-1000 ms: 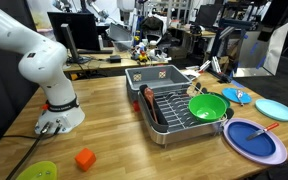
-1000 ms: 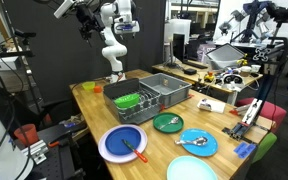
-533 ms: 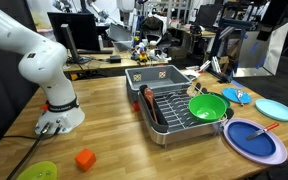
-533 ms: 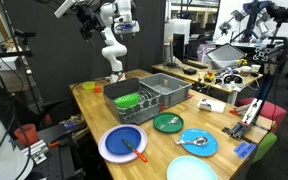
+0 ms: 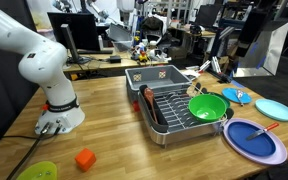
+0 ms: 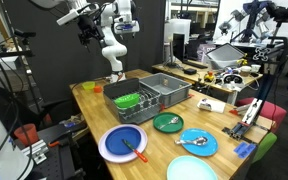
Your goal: Pick up the brown spoon and place it on the blue plate.
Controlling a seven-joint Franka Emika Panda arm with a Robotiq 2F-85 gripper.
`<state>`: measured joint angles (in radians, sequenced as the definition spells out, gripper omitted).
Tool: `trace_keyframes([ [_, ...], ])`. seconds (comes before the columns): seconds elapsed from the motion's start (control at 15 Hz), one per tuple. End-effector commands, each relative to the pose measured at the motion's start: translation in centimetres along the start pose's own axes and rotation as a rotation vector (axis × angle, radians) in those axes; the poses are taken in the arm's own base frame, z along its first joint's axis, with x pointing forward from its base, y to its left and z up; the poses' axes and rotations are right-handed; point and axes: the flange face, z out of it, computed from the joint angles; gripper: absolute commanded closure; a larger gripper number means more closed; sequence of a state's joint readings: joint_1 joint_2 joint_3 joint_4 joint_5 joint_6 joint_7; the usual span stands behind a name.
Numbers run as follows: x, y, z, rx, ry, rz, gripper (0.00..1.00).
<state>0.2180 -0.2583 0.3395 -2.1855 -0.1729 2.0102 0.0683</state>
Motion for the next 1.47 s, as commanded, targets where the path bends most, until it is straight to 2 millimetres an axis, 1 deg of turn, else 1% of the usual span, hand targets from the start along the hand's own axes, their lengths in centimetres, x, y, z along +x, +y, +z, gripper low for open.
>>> trace_keyframes([
  [0.0, 3.2, -2.5, 2.8, 0.09, 0.022, -0.045, 0.0],
  [0.07, 4.2, -3.5, 3.7, 0.115, 0.032, -0.057, 0.0],
  [0.2, 6.4, -4.7, 5.5, 0.154, 0.049, -0.055, 0.0],
  [0.47, 10.3, -5.8, 8.8, 0.197, 0.041, -0.003, 0.0],
  [0.53, 8.8, -5.7, 8.2, 0.184, 0.044, -0.028, 0.0],
  [0.67, 10.2, -5.8, 9.3, 0.201, 0.038, -0.015, 0.0],
  [0.73, 10.4, -5.9, 9.3, 0.204, 0.04, -0.013, 0.0],
  [1.07, 10.5, -5.9, 8.9, 0.203, 0.046, -0.011, 0.0],
  [1.2, 11.2, -6.1, 9.7, 0.234, 0.066, -0.01, 0.0],
  [1.33, 12.0, -6.4, 11.2, 0.27, 0.086, -0.018, 0.0],
  [1.4, 12.6, -6.5, 12.3, 0.29, 0.101, -0.021, 0.0],
])
